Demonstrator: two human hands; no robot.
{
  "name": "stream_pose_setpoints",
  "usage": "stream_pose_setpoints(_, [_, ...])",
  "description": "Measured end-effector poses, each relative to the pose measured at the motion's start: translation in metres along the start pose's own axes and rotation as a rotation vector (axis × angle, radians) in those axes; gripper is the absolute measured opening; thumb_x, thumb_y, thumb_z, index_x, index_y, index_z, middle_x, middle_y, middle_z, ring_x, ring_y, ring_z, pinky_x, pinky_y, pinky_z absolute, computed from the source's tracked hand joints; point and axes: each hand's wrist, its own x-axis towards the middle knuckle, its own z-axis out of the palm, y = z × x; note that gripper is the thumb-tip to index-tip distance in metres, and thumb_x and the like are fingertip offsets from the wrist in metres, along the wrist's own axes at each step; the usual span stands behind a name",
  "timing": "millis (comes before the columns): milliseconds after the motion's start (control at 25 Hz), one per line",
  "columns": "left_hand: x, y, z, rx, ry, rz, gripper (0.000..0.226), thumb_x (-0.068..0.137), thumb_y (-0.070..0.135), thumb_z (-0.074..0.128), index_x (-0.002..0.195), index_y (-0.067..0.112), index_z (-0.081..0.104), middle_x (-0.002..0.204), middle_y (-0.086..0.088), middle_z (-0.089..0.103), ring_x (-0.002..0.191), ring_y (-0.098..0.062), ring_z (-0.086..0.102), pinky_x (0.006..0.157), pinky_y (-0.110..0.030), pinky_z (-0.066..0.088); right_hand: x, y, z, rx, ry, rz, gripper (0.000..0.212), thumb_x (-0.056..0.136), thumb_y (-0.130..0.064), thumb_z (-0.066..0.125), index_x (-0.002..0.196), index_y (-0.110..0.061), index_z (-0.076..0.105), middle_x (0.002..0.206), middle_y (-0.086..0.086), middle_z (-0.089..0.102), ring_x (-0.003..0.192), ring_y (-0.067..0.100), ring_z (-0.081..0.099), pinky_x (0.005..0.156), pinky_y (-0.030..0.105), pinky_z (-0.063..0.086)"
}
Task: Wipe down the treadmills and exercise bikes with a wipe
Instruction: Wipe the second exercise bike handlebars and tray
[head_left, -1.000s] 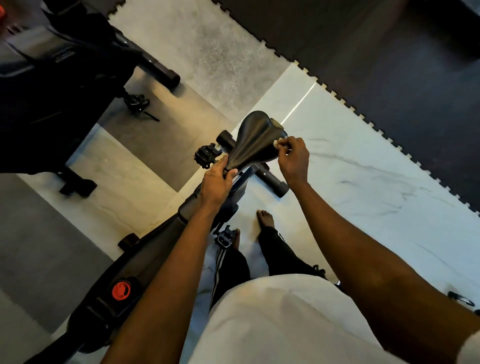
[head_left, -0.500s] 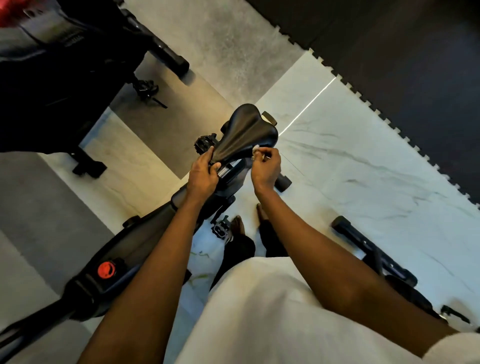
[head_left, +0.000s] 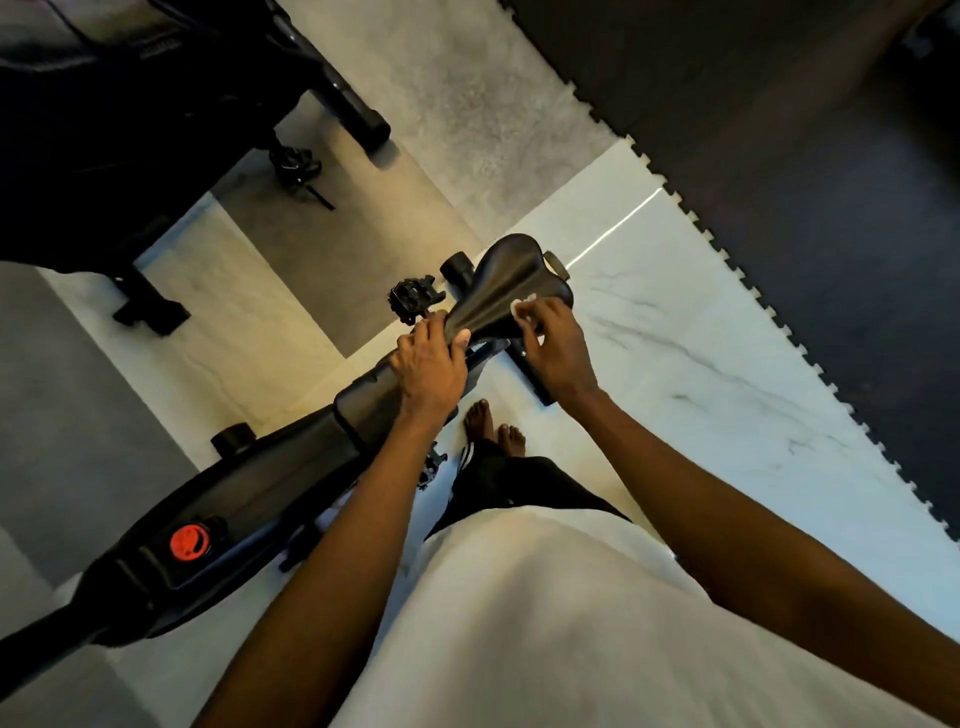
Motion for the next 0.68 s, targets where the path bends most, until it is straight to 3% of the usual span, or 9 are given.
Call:
stream_pose_setpoints(80, [0.001,0.0,0.003,0.01,0.002,-0.025,0.053,0.106,0.047,0.035,0.147,0.014,0.041,0.145,-0.015,0.047,0.128,-0.037,0.042,0.101,-0.049,0.033,0.015,0.001,-0.005,-0.064,0.005,-0.012,0.018,0.096,-0.009,0.061,0.111,-0.007,0.07,0.114,0.01,0.065,0.101,0.019,0.06,0.086,0.009,0.042])
stream_pose_setpoints(200, [0.003,-0.001,0.003,0.021,-0.028,-0.041,0.055,0.106,0.048,0.035,0.147,0.013,0.041,0.143,-0.017,0.046,0.128,-0.038,0.042,0.101,-0.051,0.033,0.032,-0.009,-0.01,-0.087,0.079,0.096,0.019,0.097,-0.016,0.06,0.111,-0.01,0.072,0.114,0.01,0.067,0.105,0.023,0.06,0.092,0.03,0.05])
stream_pose_setpoints(400, [0.003,0.001,0.005,0.03,0.0,-0.063,0.053,0.104,0.049,0.037,0.146,0.017,0.043,0.138,-0.014,0.049,0.124,-0.035,0.044,0.1,-0.049,0.032,0.018,-0.016,-0.001,-0.22,-0.351,-0.249,0.039,0.094,-0.009,0.065,0.132,-0.01,0.062,0.133,0.015,0.058,0.123,0.027,0.054,0.104,0.036,0.047])
stream_pose_setpoints(480, [0.002,0.0,0.006,-0.026,0.034,-0.062,0.051,0.104,0.048,0.041,0.145,0.018,0.045,0.138,-0.013,0.051,0.123,-0.034,0.044,0.1,-0.047,0.031,0.036,0.001,-0.019,-0.252,-0.387,-0.303,0.044,0.088,-0.008,0.07,0.132,-0.013,0.063,0.131,0.015,0.06,0.122,0.031,0.056,0.101,0.04,0.05])
stream_pose_setpoints(560, [0.0,0.001,0.007,-0.071,0.075,-0.065,0.051,0.103,0.048,0.044,0.145,0.02,0.047,0.138,-0.011,0.053,0.122,-0.033,0.045,0.101,-0.046,0.029,0.057,0.016,-0.041,-0.262,-0.356,-0.279,0.037,0.091,-0.015,0.068,0.127,-0.013,0.067,0.129,0.013,0.062,0.119,0.031,0.056,0.098,0.043,0.051])
stream_pose_setpoints(680, [-0.004,0.008,0.014,-0.091,0.152,-0.159,0.052,0.101,0.049,0.049,0.145,0.023,0.048,0.138,-0.009,0.053,0.126,-0.032,0.043,0.106,-0.048,0.024,0.076,0.024,-0.058,-0.251,-0.409,-0.245,0.033,0.098,-0.022,0.059,0.129,-0.013,0.065,0.134,0.014,0.058,0.124,0.029,0.052,0.104,0.042,0.047])
